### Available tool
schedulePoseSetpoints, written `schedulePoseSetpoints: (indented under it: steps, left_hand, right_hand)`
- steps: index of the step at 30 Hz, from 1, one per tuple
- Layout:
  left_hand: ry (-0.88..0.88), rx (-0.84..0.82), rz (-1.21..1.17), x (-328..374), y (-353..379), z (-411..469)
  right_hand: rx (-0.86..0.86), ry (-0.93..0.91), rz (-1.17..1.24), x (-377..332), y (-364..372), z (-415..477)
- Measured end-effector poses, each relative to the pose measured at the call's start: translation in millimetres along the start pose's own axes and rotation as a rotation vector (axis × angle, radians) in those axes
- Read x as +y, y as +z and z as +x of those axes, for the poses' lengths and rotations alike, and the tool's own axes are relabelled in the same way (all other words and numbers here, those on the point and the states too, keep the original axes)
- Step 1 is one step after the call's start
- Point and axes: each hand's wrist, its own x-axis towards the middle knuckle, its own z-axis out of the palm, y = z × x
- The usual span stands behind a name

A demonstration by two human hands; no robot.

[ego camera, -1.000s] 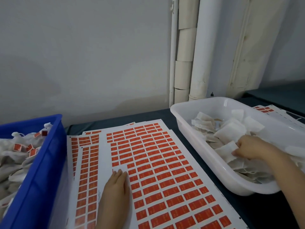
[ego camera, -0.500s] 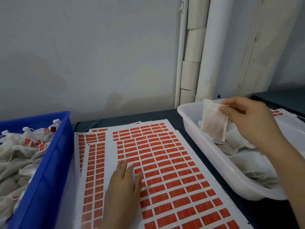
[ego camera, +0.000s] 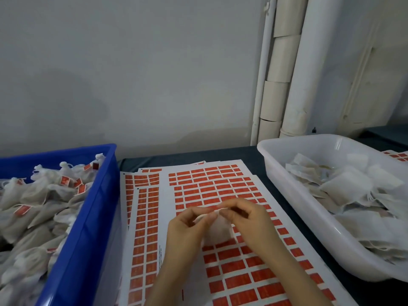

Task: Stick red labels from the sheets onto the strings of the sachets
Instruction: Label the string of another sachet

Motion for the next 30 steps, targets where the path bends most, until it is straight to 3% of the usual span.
schedulePoseSetpoints:
  steps: [4,11,17,22,30]
  left_hand:
    - [-0.021,0.053,-0.031,-6.9,-2.6,-0.2]
    - [-0.039,-0.046,0.042,-7.7,5.8,-3.7]
    - [-0.073,0.076,0.041,-8.7,2.5,-1.8]
    - [-0.044,0.003,0.048,-2.8,3.0,-7.1]
    - [-0.002,0.032,0.097,-1.6,-1.5,-7.0]
  right_hand:
    - [0.076,0.079,0.079,14.0,11.7,-4.1]
    - [0.100,0.099,0.217,15.7,11.3,-8.6]
    - [0.140,0.106,0.299,11.3,11.4,-10.6]
    - [0.122,0.082,0.268,11.2,13.1,-11.5]
    - [0.161,0.045,0.150,16.4,21.3,-12.1]
